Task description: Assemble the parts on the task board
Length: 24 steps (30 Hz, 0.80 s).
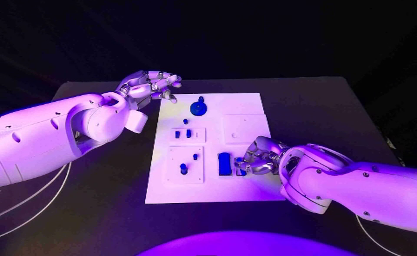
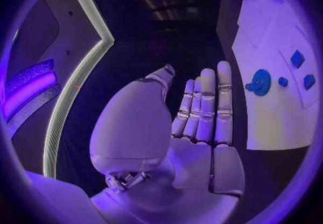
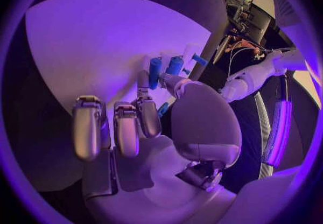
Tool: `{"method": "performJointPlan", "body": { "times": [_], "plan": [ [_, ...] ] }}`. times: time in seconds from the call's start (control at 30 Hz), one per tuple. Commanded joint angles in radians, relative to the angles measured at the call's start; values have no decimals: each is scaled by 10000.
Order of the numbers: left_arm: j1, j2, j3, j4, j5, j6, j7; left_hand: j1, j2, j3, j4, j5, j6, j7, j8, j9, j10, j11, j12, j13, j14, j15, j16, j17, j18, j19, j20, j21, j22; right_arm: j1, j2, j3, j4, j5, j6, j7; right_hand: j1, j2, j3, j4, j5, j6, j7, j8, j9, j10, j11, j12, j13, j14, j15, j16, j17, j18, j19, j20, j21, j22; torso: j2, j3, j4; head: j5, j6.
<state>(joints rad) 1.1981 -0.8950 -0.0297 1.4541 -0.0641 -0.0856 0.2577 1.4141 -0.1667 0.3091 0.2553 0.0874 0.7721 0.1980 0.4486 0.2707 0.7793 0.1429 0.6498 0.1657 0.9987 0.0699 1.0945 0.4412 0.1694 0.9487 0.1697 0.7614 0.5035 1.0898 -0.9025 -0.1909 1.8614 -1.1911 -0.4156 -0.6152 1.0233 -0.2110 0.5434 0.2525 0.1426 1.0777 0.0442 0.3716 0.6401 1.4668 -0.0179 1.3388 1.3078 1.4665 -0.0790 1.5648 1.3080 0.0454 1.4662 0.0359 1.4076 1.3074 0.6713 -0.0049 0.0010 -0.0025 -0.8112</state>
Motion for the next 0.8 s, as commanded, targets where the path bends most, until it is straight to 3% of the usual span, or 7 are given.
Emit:
{"method": "performJointPlan", "body": {
  "times": [0.03,0.13,0.23,0.27,0.67,0.77,0.8],
  "plan": [
    [6,17,7,9,-18,169,19,97,25,-27,-5,10,-47,69,50,-9,-42,9,28,-9,-48,43,27,5,139,51,0,-44,-9,-15,25,-2,53,-186,87,173,-183,-24,-225,104,-350,31,47,-57,-19,397,-57,1,1514,1043,-35,60,2628,-155,605,-87,-37,2236,3,6,2,12,1],
    [6,15,7,-3,-18,170,8,100,36,-32,8,10,-47,70,50,-11,-44,11,28,-11,-49,44,26,5,138,52,0,-47,-11,-15,18,-2,77,-195,107,229,-314,-35,-759,333,-632,62,32,-69,-35,405,-67,11,1528,1043,-42,60,2628,-154,606,-86,-36,2237,2,5,-2,15,4],
    [6,16,7,-14,-18,171,-1,100,36,-32,8,10,-47,70,50,-11,-44,11,28,-11,-49,44,26,5,138,52,0,-47,-11,-16,8,-2,99,-199,128,260,-661,-71,-1494,353,1144,78,13,-65,-14,415,-85,21,1551,1043,-57,60,2628,-156,608,-119,-24,2240,1,5,-6,17,8],
    [6,17,7,-18,-18,172,-4,100,36,-32,8,10,-47,70,50,-11,-44,11,28,-11,-49,44,26,5,138,52,0,-47,-11,-16,2,-2,107,-200,135,270,-656,-70,-1552,350,1245,77,12,-65,-12,414,-86,13,1549,1043,-63,60,2628,-159,611,-116,-13,2243,1,5,-3,20,9],
    [6,16,7,-30,-18,170,-34,100,36,-32,8,10,-47,70,50,-11,-44,11,28,-11,-49,44,26,5,138,52,0,-47,-11,-18,-258,-2,239,-191,366,447,-462,-84,-1725,273,1269,80,3,-60,-1,423,-94,37,1567,1043,-68,60,2628,-157,608,-120,-25,2240,2,4,4,18,13],
    [6,10,6,-30,-19,171,-38,100,36,-32,8,10,-47,70,50,-11,-44,11,28,-11,-49,44,26,5,138,52,0,-47,-11,-18,-392,-2,298,-137,593,600,45,-65,-1851,129,995,66,9,-71,1,423,-91,30,1574,1043,-68,60,2628,-152,599,-120,-55,2233,0,7,2,22,9],
    [6,6,6,-29,-20,171,-40,100,36,-32,8,10,-47,70,50,-11,-44,11,28,-11,-49,44,26,5,138,52,0,-47,-11,-18,-457,-2,325,-103,697,683,275,-68,-1929,75,646,63,15,-81,-3,422,-86,22,1575,1043,-64,60,2628,-153,599,-116,-50,2234,-1,7,-1,25,6]
  ]
}}
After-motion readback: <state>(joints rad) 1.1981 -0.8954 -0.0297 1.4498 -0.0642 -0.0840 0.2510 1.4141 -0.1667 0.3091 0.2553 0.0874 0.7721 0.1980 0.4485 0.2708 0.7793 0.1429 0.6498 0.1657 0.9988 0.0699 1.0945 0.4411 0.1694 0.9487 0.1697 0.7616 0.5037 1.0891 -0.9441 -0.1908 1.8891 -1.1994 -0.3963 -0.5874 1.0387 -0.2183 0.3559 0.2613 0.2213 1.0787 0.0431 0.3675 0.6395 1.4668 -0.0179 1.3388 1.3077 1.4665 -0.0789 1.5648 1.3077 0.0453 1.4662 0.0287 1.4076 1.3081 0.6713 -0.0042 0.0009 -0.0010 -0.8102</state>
